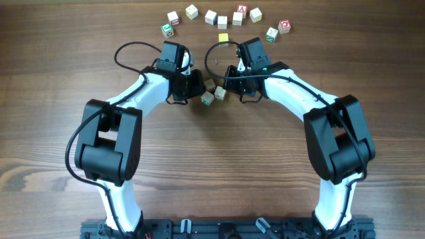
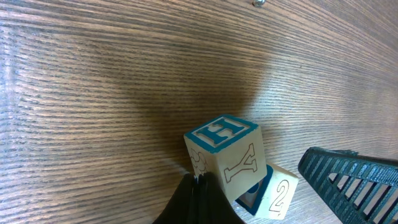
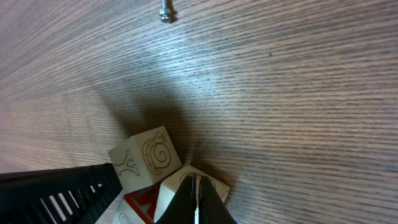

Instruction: Form a circle

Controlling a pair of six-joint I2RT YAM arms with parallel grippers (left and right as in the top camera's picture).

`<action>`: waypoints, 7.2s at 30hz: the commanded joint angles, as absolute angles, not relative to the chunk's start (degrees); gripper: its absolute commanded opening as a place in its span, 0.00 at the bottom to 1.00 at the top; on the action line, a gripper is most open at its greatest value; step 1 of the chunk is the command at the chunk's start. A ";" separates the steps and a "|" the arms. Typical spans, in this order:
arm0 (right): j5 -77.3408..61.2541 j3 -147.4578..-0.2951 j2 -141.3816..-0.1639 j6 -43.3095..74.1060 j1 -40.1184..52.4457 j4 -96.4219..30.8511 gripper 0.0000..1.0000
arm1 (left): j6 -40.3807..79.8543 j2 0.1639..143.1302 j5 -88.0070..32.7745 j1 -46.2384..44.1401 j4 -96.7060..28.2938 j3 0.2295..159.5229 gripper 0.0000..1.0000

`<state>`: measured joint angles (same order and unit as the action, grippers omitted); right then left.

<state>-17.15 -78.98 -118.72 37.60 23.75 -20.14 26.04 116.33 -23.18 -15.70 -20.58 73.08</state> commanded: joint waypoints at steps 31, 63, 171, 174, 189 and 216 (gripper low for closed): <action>-22.74 -78.67 -119.81 33.15 22.70 -24.23 0.05 | 25.78 114.74 -22.48 -15.88 -20.43 72.64 0.04; -7.73 -78.85 -111.39 34.41 17.50 -35.88 0.04 | 25.74 101.89 -2.57 -8.36 -28.49 72.64 0.04; -3.68 -0.30 -1.15 16.69 -8.54 0.10 1.00 | 25.78 26.74 18.02 -9.26 -70.61 59.61 1.00; -3.68 -0.30 -1.19 16.67 -8.54 0.10 1.00 | 25.78 26.74 18.02 -9.26 -70.59 59.61 1.00; -3.68 -0.30 -1.19 16.67 -8.54 0.10 1.00 | 25.76 23.27 18.02 -6.94 -61.82 50.72 1.00; -3.68 -0.30 -1.19 16.69 -8.54 0.10 1.00 | 3.01 0.16 -3.01 6.26 -4.03 0.32 1.00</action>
